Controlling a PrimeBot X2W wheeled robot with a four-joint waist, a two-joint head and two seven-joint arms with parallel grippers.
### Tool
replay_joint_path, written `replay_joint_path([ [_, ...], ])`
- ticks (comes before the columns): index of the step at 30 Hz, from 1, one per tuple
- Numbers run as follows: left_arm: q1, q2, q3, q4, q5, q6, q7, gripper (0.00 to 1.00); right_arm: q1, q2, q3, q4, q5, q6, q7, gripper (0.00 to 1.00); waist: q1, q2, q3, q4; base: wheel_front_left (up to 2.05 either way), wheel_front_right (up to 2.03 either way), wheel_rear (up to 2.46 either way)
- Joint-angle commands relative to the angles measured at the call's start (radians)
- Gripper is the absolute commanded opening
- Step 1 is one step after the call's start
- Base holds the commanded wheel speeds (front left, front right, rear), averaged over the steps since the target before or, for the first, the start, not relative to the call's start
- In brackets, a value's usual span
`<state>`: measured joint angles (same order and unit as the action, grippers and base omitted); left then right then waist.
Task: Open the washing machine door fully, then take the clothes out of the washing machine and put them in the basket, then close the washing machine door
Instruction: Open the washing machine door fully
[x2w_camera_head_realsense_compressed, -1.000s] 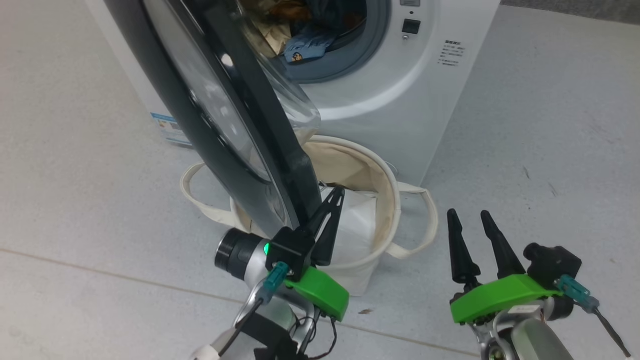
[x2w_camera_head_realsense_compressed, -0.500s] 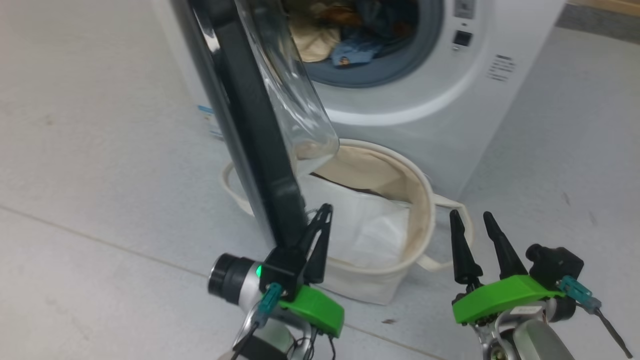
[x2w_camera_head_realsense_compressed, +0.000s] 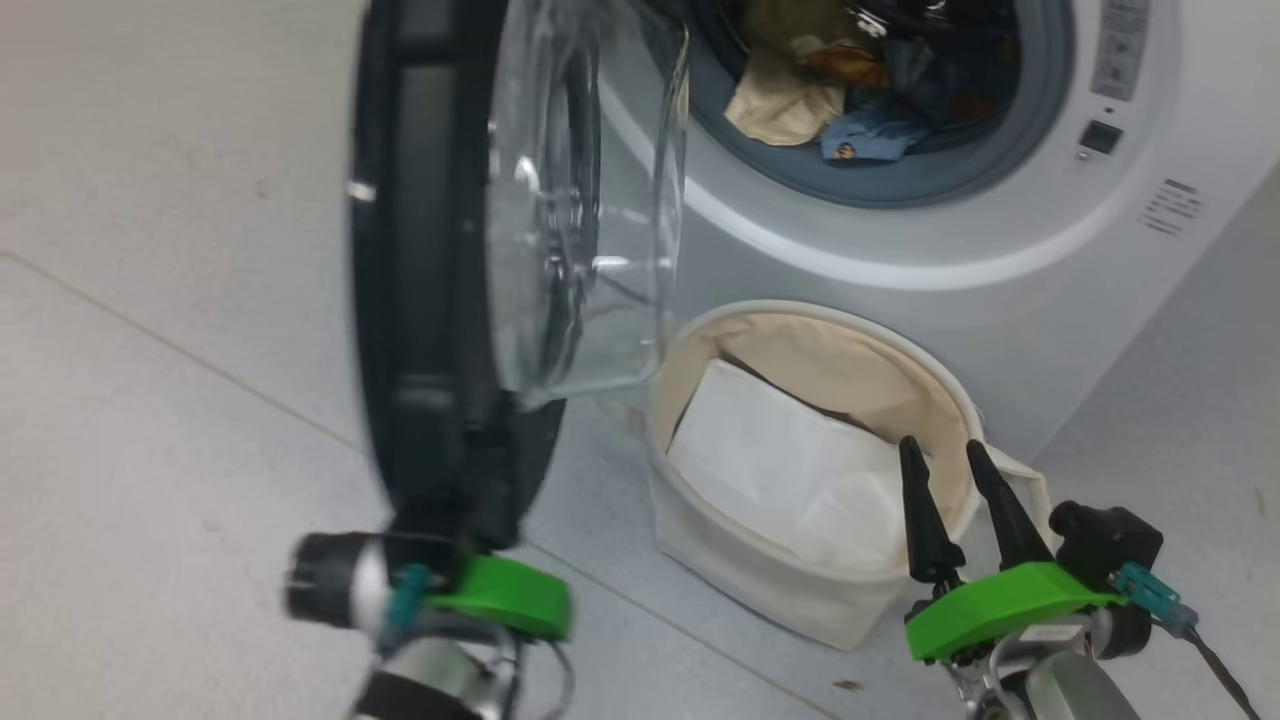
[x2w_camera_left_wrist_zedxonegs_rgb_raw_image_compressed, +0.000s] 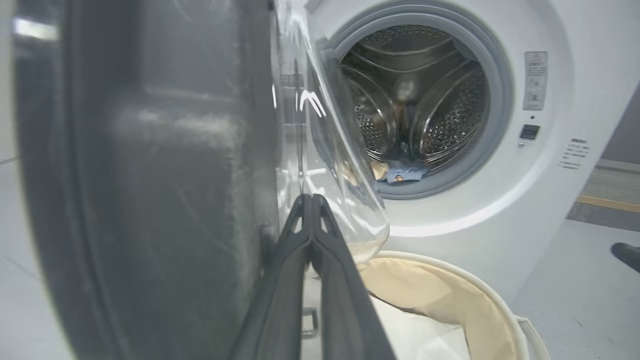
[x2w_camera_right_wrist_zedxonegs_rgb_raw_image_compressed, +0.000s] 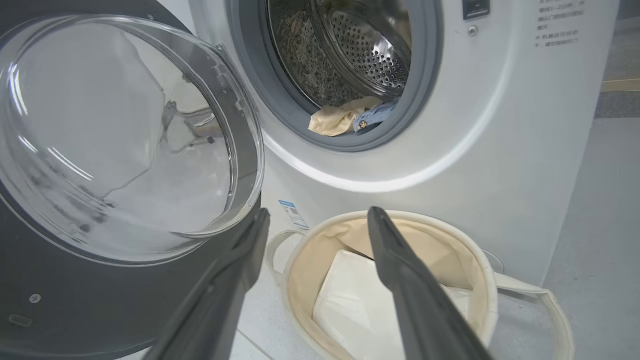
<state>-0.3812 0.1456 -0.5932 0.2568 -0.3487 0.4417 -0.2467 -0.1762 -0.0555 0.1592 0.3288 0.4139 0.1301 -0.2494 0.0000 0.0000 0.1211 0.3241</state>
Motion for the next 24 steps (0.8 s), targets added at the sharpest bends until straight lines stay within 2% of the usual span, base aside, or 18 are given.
replay_joint_path([
  [1, -0.026, 0.040, 0.073, -0.034, -0.013, 0.020, -0.002, 0.00, -0.005, 0.005, 0.025, -0.027, -0.009, 0.001, -0.012, 1.00, 0.0000, 0.0000, -0.002, 0.009, 0.00, 0.00, 0.00],
  [5, -0.019, 0.092, 0.157, -0.028, -0.048, 0.038, -0.005, 0.00, -0.001, 0.005, 0.020, -0.023, -0.015, 0.001, -0.012, 1.00, 0.0000, 0.0000, 0.002, 0.005, 0.00, 0.00, 0.00],
  [8, -0.022, 0.131, 0.231, -0.014, -0.090, 0.033, -0.008, 0.00, -0.002, 0.005, 0.012, -0.023, -0.023, 0.001, -0.012, 1.00, 0.0000, 0.0000, 0.017, -0.008, 0.00, 0.00, 0.00],
  [14, -0.058, 0.207, 0.361, 0.045, -0.158, -0.011, -0.012, 0.00, -0.011, 0.005, -0.009, -0.032, -0.054, 0.001, -0.012, 1.00, 0.0000, 0.0000, 0.078, -0.039, 0.00, 0.00, 0.00],
  [24, -0.146, 0.254, 0.531, 0.161, -0.193, -0.049, -0.015, 0.00, -0.034, 0.005, -0.049, -0.053, -0.105, 0.001, -0.012, 1.00, 0.0000, 0.0000, 0.188, -0.072, 0.00, 0.00, 0.00],
])
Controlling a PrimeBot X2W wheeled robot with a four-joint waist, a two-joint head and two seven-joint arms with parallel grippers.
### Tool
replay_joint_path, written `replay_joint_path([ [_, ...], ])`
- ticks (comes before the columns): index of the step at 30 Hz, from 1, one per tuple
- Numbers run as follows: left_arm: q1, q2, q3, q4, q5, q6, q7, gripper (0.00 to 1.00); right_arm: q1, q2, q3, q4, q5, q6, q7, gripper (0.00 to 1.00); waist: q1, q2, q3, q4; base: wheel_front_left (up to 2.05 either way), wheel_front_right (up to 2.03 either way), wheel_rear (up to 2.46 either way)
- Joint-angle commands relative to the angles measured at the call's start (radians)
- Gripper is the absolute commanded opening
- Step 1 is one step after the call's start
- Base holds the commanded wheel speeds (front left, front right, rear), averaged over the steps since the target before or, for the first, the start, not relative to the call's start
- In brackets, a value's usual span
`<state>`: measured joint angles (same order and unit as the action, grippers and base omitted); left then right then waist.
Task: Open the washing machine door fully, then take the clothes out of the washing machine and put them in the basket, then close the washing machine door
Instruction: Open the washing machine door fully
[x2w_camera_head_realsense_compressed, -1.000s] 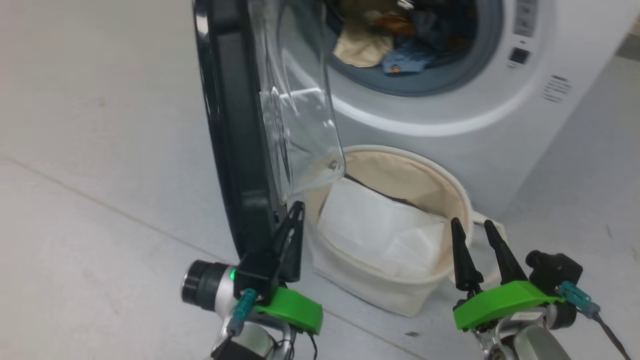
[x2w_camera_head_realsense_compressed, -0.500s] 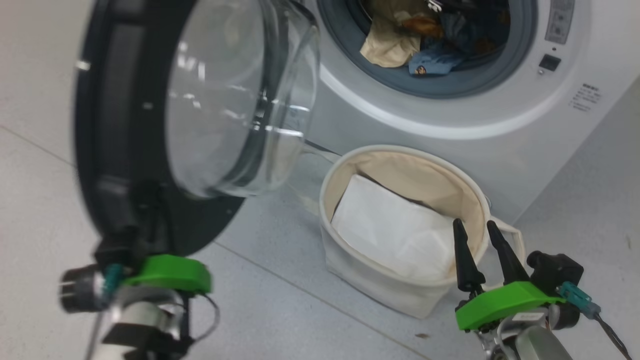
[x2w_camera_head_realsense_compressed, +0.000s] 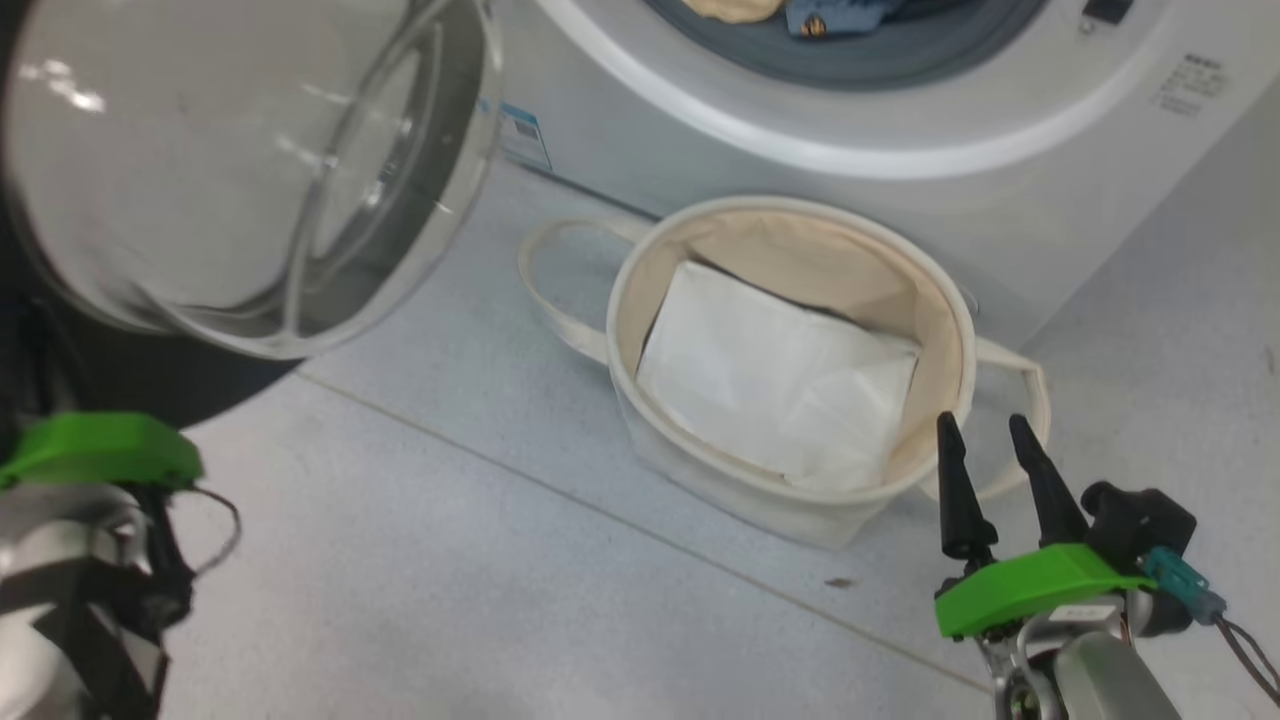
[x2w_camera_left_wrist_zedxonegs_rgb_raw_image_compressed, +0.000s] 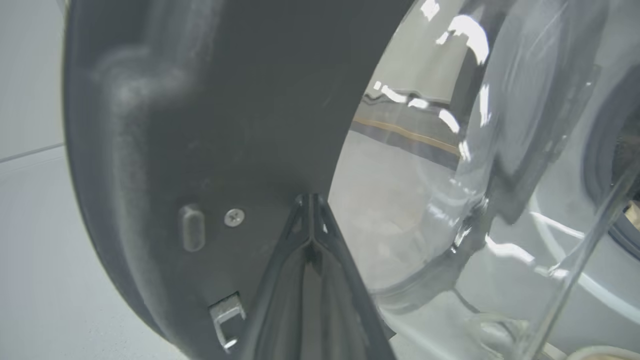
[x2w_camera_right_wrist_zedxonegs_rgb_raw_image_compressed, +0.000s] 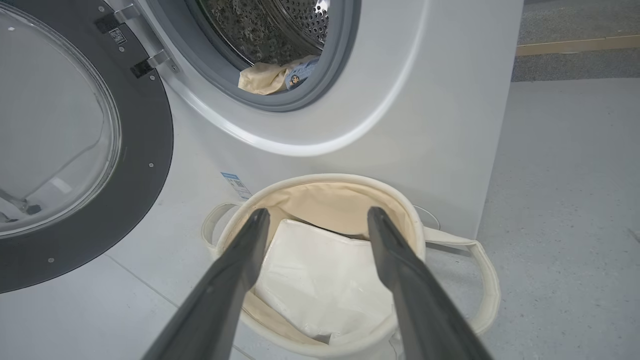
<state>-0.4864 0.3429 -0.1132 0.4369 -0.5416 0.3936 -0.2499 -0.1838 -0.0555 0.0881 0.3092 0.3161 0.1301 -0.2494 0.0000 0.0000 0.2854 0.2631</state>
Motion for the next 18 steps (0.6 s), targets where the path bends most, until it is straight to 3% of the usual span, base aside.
replay_joint_path([
  [1, -0.050, 0.058, 0.072, -0.011, 0.002, -0.006, -0.011, 0.00, -0.030, 0.005, 0.020, -0.036, -0.012, 0.001, -0.012, 1.00, 0.0000, 0.0000, 0.033, -0.014, 0.00, 0.00, 0.00],
  [9, -0.074, 0.035, 0.196, 0.021, 0.052, -0.050, -0.012, 0.00, -0.052, 0.005, 0.007, -0.047, -0.025, 0.001, -0.012, 1.00, 0.0000, 0.0000, 0.069, -0.027, 0.00, 0.00, 0.00],
  [18, -0.012, -0.053, 0.210, -0.056, 0.175, -0.098, -0.012, 0.00, -0.058, 0.005, 0.007, -0.058, 0.013, 0.001, -0.012, 1.00, 0.0000, 0.0000, -0.009, -0.037, 0.00, 0.00, 0.00],
])
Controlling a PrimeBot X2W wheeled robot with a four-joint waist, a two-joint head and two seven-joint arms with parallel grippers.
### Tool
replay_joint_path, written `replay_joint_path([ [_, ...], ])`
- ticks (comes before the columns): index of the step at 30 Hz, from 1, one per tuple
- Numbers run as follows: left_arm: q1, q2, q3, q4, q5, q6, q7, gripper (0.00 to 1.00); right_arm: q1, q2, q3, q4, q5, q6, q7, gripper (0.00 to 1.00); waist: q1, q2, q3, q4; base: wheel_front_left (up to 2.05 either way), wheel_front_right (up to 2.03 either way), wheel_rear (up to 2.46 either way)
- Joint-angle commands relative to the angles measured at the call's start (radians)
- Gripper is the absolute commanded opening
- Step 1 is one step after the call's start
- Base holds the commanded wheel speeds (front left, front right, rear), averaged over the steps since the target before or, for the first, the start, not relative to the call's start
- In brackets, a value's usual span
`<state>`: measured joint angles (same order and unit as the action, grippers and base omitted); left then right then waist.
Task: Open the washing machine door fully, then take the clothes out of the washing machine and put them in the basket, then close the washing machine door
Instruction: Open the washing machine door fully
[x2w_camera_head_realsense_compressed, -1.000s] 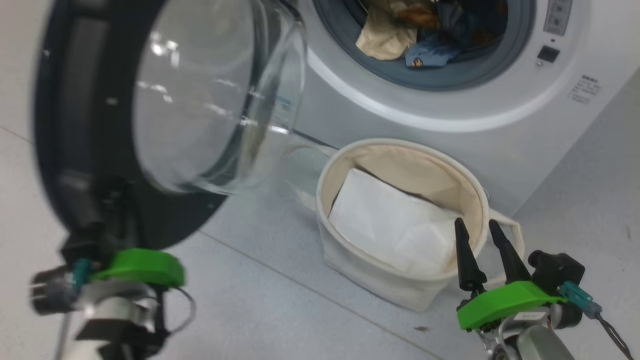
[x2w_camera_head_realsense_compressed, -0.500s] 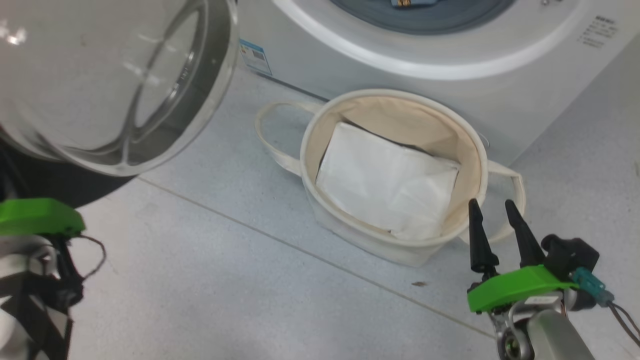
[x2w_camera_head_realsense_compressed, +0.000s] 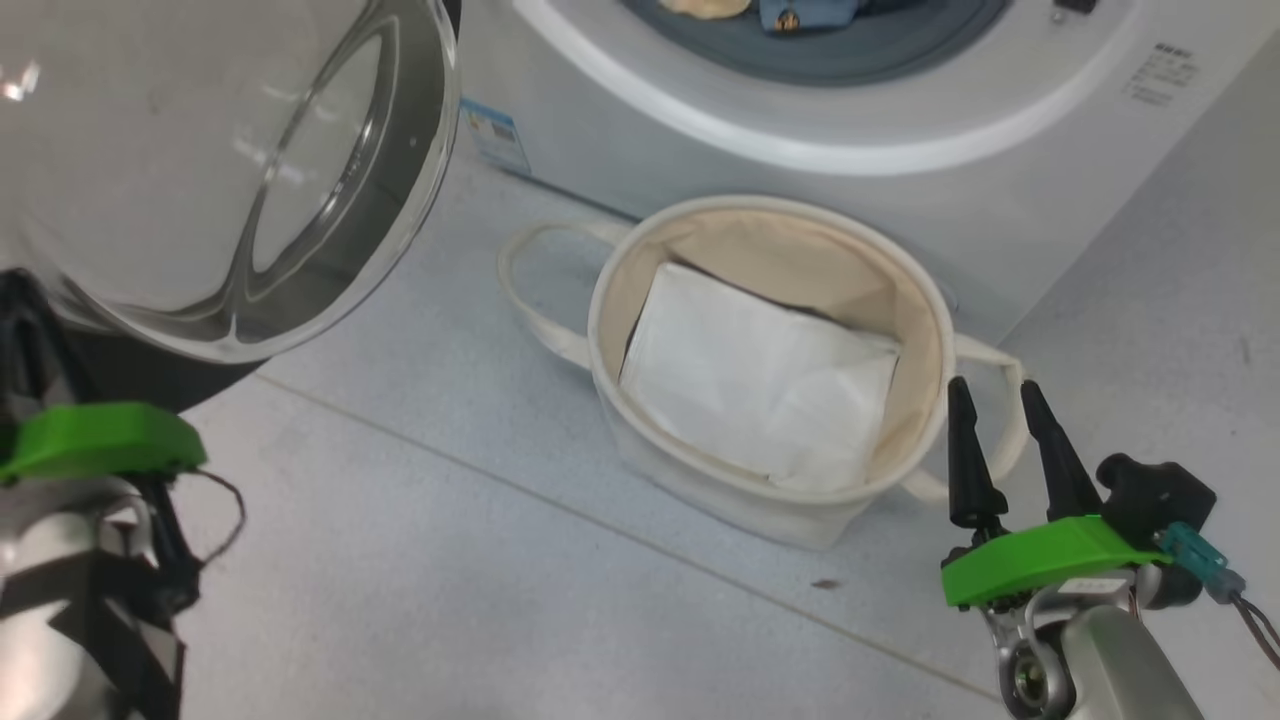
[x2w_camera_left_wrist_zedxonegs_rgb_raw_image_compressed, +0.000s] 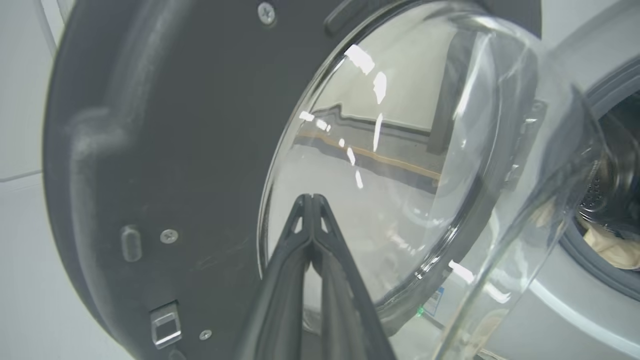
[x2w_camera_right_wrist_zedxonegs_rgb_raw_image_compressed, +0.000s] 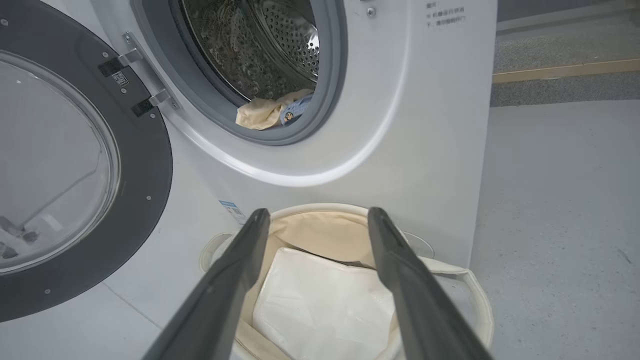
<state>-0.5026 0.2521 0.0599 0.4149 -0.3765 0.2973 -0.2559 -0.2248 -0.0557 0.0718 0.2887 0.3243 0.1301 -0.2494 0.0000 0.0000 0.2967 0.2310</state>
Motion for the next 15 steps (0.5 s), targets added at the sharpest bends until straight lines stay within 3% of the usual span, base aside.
replay_joint_path([
  [1, 0.017, 0.028, 0.030, -0.049, 0.022, -0.006, -0.006, 0.00, -0.015, 0.005, 0.023, -0.039, 0.010, 0.001, -0.012, 1.00, 0.0000, 0.0000, -0.034, -0.008, 0.00, 0.00, 0.00],
  [10, 0.145, -0.061, -0.081, -0.191, 0.084, -0.072, -0.006, 0.00, 0.009, 0.005, 0.044, -0.066, 0.054, 0.001, -0.012, 1.00, 0.0000, 0.0000, -0.145, -0.057, 0.00, 0.00, 0.00],
  [15, 0.207, -0.105, -0.175, -0.249, 0.083, -0.134, 0.001, 0.00, 0.035, 0.005, 0.057, -0.114, 0.067, 0.001, -0.012, 1.00, 0.0000, 0.0000, -0.187, -0.088, 0.00, 0.00, 0.00],
])
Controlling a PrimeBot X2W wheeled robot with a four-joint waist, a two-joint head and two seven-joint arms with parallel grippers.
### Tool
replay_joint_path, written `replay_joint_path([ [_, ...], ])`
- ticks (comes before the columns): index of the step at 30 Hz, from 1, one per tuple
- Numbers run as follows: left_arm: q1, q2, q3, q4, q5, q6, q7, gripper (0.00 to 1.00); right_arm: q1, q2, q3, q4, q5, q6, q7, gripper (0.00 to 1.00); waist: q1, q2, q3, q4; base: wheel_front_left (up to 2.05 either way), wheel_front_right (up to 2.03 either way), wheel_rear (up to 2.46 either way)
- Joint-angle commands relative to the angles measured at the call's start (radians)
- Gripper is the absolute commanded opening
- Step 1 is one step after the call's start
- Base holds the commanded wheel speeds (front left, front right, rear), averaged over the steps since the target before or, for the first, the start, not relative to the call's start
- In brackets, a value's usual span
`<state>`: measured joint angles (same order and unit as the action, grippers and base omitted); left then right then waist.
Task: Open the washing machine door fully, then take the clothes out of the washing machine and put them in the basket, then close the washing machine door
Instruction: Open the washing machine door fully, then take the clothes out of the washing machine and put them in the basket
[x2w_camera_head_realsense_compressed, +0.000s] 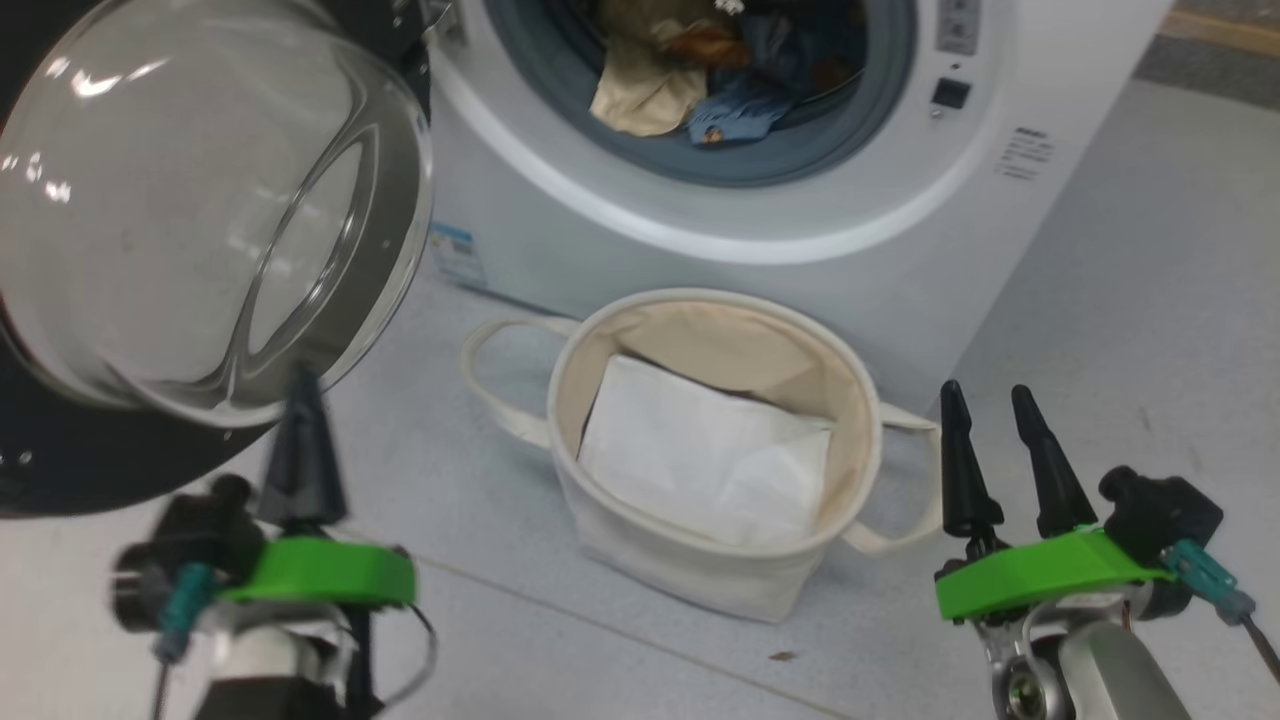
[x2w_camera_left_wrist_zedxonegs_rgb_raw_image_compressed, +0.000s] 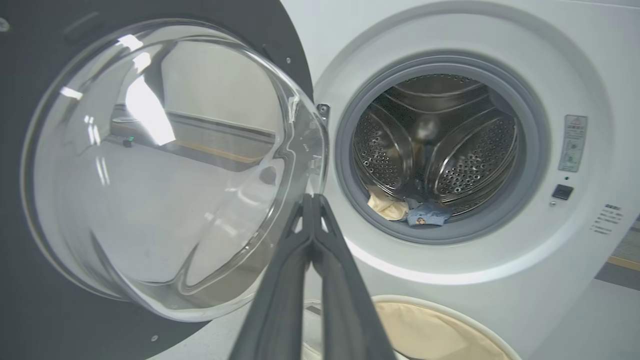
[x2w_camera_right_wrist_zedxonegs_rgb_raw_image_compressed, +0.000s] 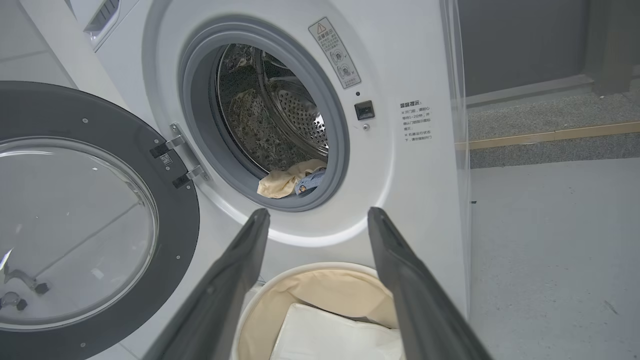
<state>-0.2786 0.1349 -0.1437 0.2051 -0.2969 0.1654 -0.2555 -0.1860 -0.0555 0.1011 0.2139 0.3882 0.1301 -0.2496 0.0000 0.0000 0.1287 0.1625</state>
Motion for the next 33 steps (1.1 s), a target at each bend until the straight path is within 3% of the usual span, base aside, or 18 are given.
replay_joint_path([
  [1, -0.017, 0.012, 0.029, -0.039, 0.004, -0.002, 0.000, 0.00, -0.004, 0.005, 0.028, -0.039, 0.003, 0.001, -0.012, 1.00, 0.0000, 0.0000, -0.019, -0.019, 0.00, 0.00, 0.00],
  [7, 0.049, -0.009, -0.063, -0.077, 0.003, -0.058, 0.022, 0.00, 0.035, 0.005, 0.046, -0.090, 0.017, 0.001, -0.012, 1.00, 0.0000, 0.0000, -0.061, -0.063, 0.00, 0.00, 0.00],
  [16, 0.099, -0.034, -0.146, -0.027, 0.013, -0.080, 0.020, 0.00, 0.100, 0.005, 0.038, -0.088, -0.010, 0.001, -0.012, 1.00, 0.0000, 0.0000, -0.094, -0.110, 0.00, 0.00, 0.00],
  [17, 0.101, -0.037, -0.149, -0.018, 0.012, -0.079, 0.017, 0.07, 0.104, 0.005, 0.036, -0.083, -0.011, 0.001, -0.012, 1.00, 0.0000, 0.0000, -0.094, -0.114, 0.00, 0.00, 0.00],
  [18, 0.104, -0.040, -0.150, -0.007, 0.010, -0.078, 0.014, 0.76, 0.107, 0.005, 0.035, -0.077, -0.012, 0.001, -0.012, 1.00, 0.0000, 0.0000, -0.095, -0.119, 0.00, 0.00, 0.00],
  [19, 0.106, -0.041, -0.150, 0.006, 0.011, -0.074, 0.012, 1.00, 0.109, 0.005, 0.035, -0.070, -0.018, 0.001, -0.012, 1.00, 0.0000, 0.0000, -0.094, -0.123, 0.00, 0.00, 0.00],
  [33, 0.124, -0.059, -0.125, 0.028, 0.072, -0.035, -0.006, 1.00, 0.101, 0.005, 0.033, -0.031, -0.038, 0.001, -0.012, 1.00, 0.0000, 0.0000, -0.090, -0.143, 0.00, 0.00, 0.00],
])
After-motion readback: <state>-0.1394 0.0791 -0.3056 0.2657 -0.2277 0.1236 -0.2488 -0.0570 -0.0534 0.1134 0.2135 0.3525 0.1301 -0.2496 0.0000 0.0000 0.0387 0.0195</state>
